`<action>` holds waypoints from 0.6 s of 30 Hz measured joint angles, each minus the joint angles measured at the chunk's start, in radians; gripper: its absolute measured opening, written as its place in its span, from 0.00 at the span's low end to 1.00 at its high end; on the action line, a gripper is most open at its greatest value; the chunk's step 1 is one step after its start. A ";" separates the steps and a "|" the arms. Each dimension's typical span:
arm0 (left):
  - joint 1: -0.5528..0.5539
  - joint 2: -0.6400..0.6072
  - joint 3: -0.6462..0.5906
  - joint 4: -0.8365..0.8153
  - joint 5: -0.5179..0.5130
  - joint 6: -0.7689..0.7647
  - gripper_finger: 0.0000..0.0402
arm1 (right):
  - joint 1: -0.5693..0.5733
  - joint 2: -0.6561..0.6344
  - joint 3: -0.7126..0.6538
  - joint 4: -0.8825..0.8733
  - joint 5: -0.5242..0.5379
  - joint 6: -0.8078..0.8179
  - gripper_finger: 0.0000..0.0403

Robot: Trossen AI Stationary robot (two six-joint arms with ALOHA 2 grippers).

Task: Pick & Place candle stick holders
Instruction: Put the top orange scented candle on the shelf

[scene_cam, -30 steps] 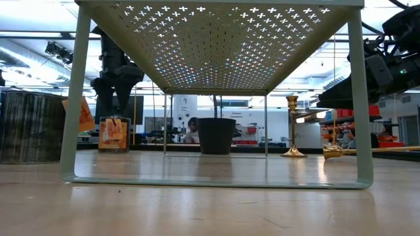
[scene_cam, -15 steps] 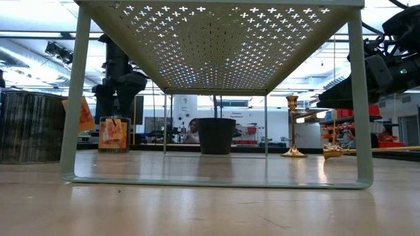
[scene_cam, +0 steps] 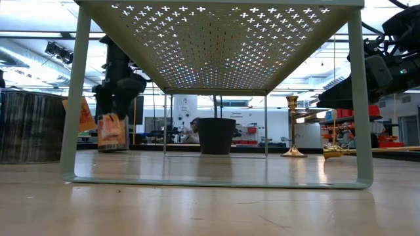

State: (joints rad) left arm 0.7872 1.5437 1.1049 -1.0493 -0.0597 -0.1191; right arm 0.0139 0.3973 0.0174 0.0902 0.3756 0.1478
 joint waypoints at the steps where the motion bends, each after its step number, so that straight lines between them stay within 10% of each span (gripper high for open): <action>1: 0.000 -0.001 0.000 0.000 0.007 0.001 0.98 | 0.000 0.000 0.000 0.000 0.000 0.000 0.86; 18: -0.001 0.001 0.025 -0.042 -0.016 0.035 0.98 | 0.000 0.000 0.000 0.000 0.000 0.000 0.86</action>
State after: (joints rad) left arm 0.7864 1.5452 1.1299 -1.0912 -0.0762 -0.0845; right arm 0.0141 0.3971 0.0174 0.0900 0.3753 0.1482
